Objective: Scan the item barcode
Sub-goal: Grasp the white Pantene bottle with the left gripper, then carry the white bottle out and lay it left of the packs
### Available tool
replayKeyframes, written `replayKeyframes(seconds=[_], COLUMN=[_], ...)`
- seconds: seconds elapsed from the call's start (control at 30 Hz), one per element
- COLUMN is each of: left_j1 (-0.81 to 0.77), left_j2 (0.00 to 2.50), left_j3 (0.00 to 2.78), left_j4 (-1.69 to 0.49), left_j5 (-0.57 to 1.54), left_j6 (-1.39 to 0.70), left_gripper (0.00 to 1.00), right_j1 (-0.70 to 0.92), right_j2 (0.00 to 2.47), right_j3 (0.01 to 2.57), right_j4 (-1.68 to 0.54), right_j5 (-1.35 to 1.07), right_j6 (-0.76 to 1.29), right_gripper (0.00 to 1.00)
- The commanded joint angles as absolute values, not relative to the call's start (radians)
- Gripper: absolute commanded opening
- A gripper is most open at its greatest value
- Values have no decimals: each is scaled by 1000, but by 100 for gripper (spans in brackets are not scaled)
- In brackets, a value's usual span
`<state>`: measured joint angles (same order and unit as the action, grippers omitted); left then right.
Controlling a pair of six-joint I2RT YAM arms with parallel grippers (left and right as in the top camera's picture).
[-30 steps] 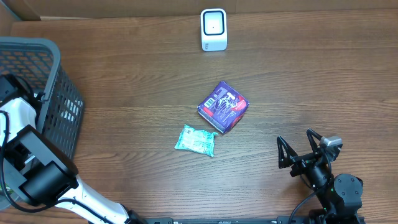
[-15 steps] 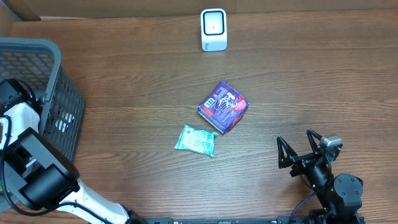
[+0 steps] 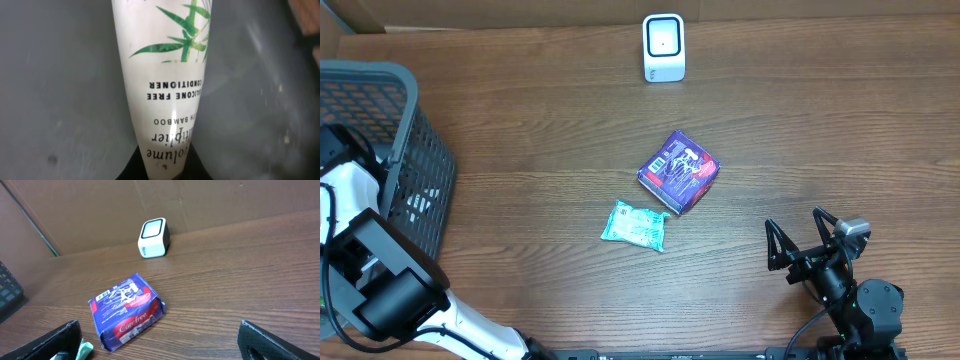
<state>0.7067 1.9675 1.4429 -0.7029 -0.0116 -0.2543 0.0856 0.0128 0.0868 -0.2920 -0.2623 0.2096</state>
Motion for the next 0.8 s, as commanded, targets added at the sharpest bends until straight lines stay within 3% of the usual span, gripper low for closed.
replayKeyframes(seconds=[0.0,0.4,0.77], left_j1=[692,588,180], left_j2=[1854,1429,1327], left_j3=[1573,1747,1712], left_j4=[-745,-857,-1056], left_j5=[1,57,81], left_j6=[-224,-239,-157], left_gripper=[4,4,4], right_j1=[91,91,91], right_j2=[3,3,3], right_j3=[98,98,98], right_j4=[-317,-317,-317], right_j5=[-263,-263,-263], right_j6=[208,208,208], right_gripper=[100,100,100])
